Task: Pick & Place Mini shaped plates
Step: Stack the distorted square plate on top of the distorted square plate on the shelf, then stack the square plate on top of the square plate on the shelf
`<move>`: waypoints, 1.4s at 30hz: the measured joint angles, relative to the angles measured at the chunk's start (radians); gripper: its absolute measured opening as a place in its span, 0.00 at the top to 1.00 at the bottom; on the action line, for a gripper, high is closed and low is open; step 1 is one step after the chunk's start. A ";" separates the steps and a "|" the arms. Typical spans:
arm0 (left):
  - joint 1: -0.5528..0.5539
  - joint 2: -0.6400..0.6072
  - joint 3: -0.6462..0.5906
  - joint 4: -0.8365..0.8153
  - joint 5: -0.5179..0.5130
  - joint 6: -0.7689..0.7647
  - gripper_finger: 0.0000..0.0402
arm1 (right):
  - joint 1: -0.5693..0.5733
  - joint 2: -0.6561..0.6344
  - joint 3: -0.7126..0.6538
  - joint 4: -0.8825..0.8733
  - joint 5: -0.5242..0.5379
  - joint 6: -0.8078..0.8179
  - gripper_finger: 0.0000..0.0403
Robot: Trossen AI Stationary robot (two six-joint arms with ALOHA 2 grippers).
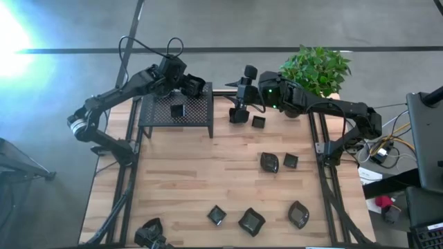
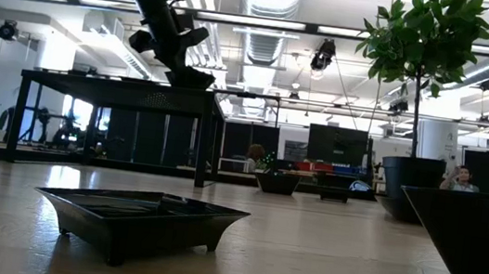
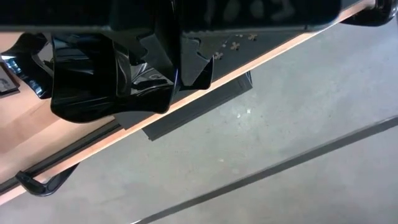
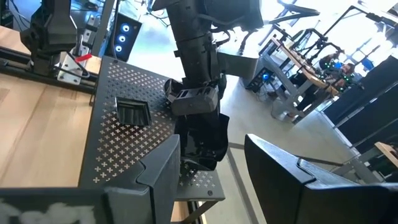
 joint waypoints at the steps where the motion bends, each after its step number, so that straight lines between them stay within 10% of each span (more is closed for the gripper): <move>1: 0.000 0.000 0.000 0.000 -0.001 -0.007 1.00 | 0.000 0.000 0.000 0.000 0.000 0.000 0.56; 42: -0.005 -0.064 0.048 -0.034 -0.001 0.090 0.81 | 0.000 -0.001 0.000 -0.007 0.008 0.025 0.61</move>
